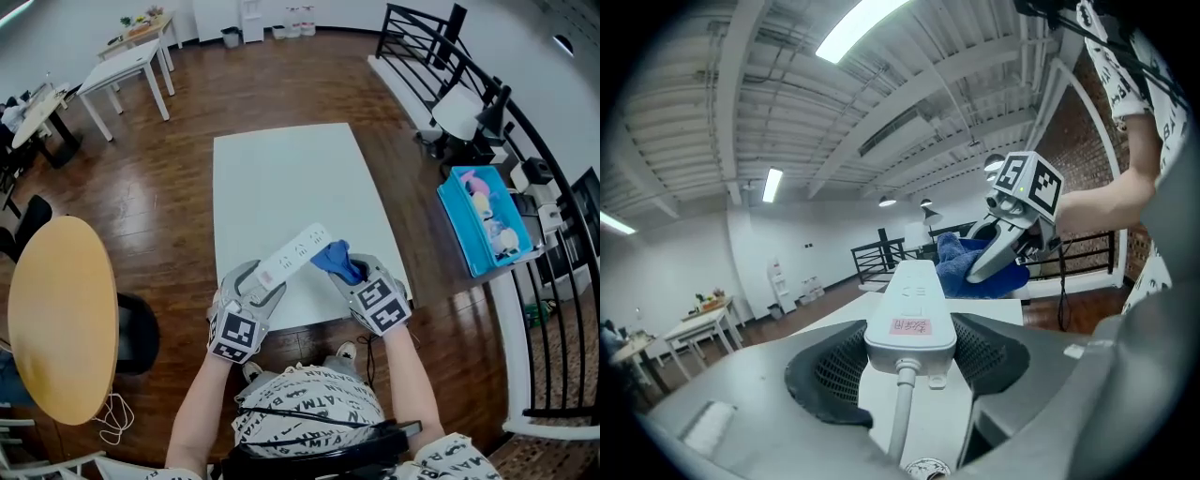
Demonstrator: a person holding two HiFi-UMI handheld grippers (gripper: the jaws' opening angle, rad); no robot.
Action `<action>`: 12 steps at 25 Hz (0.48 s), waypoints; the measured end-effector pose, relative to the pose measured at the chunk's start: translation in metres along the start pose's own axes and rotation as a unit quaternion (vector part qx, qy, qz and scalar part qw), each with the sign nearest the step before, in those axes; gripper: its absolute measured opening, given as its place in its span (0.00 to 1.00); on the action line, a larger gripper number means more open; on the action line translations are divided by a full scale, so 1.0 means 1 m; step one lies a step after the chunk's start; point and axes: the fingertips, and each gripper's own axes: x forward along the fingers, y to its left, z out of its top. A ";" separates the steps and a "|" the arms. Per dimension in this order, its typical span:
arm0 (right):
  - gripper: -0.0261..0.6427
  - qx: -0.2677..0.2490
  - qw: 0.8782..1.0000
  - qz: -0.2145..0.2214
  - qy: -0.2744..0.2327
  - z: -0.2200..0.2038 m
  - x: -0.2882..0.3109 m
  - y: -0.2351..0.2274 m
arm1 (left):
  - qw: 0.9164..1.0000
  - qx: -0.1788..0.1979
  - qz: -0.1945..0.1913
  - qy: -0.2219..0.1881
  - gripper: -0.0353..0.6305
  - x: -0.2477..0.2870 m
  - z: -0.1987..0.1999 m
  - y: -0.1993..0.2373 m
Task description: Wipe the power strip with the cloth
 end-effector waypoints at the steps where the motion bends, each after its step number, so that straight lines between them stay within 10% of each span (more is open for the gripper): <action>1: 0.24 0.006 1.000 0.000 0.000 0.000 0.001 0.001 | 1.000 0.002 0.003 0.000 0.48 0.000 -0.001 0.000; 12: 0.24 -0.025 0.998 0.056 0.003 0.027 0.011 0.060 | 1.000 -0.019 0.022 -0.004 0.48 0.008 -0.003 0.005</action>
